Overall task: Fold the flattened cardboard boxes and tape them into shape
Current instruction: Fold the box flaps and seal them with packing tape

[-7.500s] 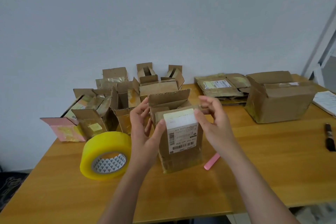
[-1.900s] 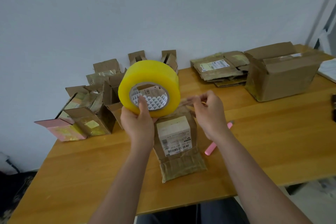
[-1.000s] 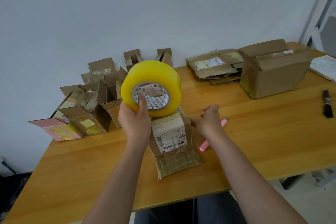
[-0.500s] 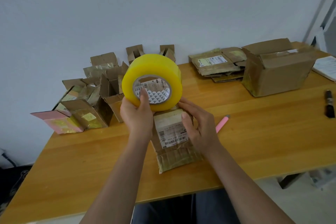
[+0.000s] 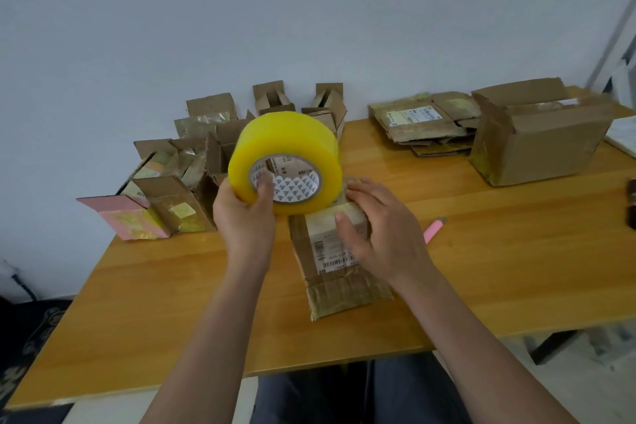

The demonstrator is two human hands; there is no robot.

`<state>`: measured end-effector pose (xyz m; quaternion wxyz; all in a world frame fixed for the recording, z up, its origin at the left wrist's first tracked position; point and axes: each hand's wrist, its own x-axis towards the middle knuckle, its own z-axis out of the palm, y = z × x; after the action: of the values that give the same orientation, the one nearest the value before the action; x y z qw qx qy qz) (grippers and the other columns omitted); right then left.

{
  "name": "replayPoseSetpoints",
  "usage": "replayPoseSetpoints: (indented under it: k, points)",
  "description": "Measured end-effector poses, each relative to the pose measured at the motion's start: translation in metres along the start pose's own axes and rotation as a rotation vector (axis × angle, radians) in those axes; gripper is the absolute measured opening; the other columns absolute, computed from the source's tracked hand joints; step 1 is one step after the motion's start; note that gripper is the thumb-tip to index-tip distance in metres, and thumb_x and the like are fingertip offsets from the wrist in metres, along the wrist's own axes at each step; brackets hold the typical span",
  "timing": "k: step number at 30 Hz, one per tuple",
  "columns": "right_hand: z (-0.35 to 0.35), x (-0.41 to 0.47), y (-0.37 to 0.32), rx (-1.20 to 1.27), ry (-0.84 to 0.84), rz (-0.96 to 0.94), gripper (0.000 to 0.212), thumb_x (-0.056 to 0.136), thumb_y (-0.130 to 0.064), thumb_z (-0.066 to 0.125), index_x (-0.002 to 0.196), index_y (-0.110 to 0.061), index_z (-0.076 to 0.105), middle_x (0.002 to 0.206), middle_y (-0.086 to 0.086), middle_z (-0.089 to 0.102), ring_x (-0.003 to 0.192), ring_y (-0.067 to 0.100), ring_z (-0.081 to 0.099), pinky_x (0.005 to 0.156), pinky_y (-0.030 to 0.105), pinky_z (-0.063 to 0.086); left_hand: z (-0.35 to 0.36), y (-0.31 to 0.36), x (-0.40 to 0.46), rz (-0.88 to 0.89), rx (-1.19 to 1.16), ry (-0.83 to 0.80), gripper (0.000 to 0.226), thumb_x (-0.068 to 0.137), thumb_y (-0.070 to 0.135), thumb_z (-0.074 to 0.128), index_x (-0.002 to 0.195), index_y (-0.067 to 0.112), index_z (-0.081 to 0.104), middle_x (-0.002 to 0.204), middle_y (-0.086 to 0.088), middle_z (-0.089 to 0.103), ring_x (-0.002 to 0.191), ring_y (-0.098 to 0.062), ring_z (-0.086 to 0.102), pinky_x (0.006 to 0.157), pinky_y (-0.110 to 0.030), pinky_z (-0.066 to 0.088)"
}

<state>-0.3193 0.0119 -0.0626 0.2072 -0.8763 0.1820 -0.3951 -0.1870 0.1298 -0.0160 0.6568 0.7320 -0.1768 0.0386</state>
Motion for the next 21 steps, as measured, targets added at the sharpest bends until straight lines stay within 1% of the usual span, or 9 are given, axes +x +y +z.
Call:
replayPoseSetpoints:
  k: [3,5,8,10,13,14,16,18,21]
  points:
    - [0.002,-0.001,-0.007,-0.016,-0.059,-0.050,0.058,0.096,-0.048,0.042,0.137,-0.008,0.054,0.144,0.005,0.051,0.140,0.018,0.038,0.119,0.040,0.027,0.003,0.001,-0.004,-0.012,-0.001,-0.043,0.020,0.088,0.030,0.072,0.088,0.011,0.068,0.075,0.000,0.067,0.065,-0.010,0.063,0.053,-0.021,0.047]
    - [0.006,-0.002,-0.006,0.020,-0.097,-0.053,0.059,0.098,-0.049,0.039,0.141,-0.010,0.048,0.148,0.003,0.046,0.144,0.014,0.031,0.121,0.038,0.022,0.006,0.000,-0.007,-0.014,0.003,-0.061,0.018,0.086,0.031,0.074,0.078,0.016,0.069,0.073,-0.001,0.068,0.059,-0.006,0.062,0.049,-0.019,0.046]
    - [0.008,-0.003,-0.002,0.030,-0.109,-0.048,0.057,0.098,-0.049,0.037,0.139,-0.011,0.052,0.146,0.000,0.050,0.144,0.011,0.031,0.122,0.036,0.019,0.011,-0.004,-0.011,-0.112,0.012,-0.075,0.042,0.092,0.037,0.066,0.056,0.018,0.053,0.050,0.007,0.051,0.044,-0.007,0.044,0.044,-0.025,0.034]
    - [0.004,-0.001,0.004,-0.002,-0.118,-0.054,0.058,0.098,-0.049,0.036,0.139,-0.012,0.053,0.146,-0.001,0.049,0.144,0.009,0.031,0.122,0.033,0.015,0.013,-0.005,-0.014,-0.154,-0.011,-0.064,0.047,0.093,0.039,0.062,0.055,0.013,0.049,0.048,0.002,0.044,0.048,-0.014,0.041,0.050,-0.031,0.033]
    - [-0.005,0.010,0.014,-0.088,-0.112,-0.059,0.062,0.098,-0.055,0.030,0.136,-0.014,0.057,0.143,0.000,0.054,0.140,0.009,0.037,0.121,0.039,0.018,0.023,0.001,-0.019,-0.140,-0.063,-0.046,0.051,0.094,0.038,0.060,0.068,-0.005,0.059,0.056,-0.009,0.050,0.053,-0.021,0.045,0.052,-0.035,0.035]
    - [-0.007,0.013,0.016,-0.150,-0.116,-0.071,0.064,0.098,-0.057,0.027,0.134,-0.014,0.058,0.141,0.001,0.056,0.139,0.011,0.040,0.121,0.042,0.018,0.027,0.002,-0.021,-0.134,-0.053,-0.052,0.052,0.095,0.038,0.060,0.067,-0.006,0.058,0.055,-0.009,0.049,0.051,-0.020,0.044,0.050,-0.034,0.034]
    - [-0.006,0.013,0.014,-0.290,-0.135,-0.098,0.069,0.098,-0.061,0.025,0.134,-0.012,0.057,0.139,0.004,0.057,0.138,0.016,0.042,0.120,0.045,0.020,0.031,0.002,-0.022,-0.125,-0.029,-0.056,0.052,0.095,0.039,0.059,0.057,0.005,0.050,0.049,-0.005,0.044,0.046,-0.018,0.040,0.048,-0.032,0.031]
    - [-0.003,0.007,0.012,-0.327,-0.130,-0.087,0.071,0.097,-0.062,0.028,0.136,-0.009,0.054,0.141,0.006,0.055,0.138,0.018,0.041,0.119,0.045,0.023,0.033,0.000,-0.022,-0.118,-0.012,-0.048,0.050,0.094,0.039,0.060,0.054,0.013,0.046,0.047,-0.002,0.042,0.045,-0.018,0.038,0.048,-0.033,0.032]
    - [-0.001,0.006,0.014,-0.253,-0.091,-0.062,0.066,0.096,-0.059,0.032,0.134,-0.011,0.056,0.140,0.004,0.056,0.137,0.017,0.043,0.117,0.046,0.027,0.030,-0.001,-0.023,-0.099,-0.018,-0.041,0.051,0.094,0.037,0.062,0.056,0.004,0.054,0.050,-0.008,0.049,0.047,-0.021,0.045,0.047,-0.036,0.039]
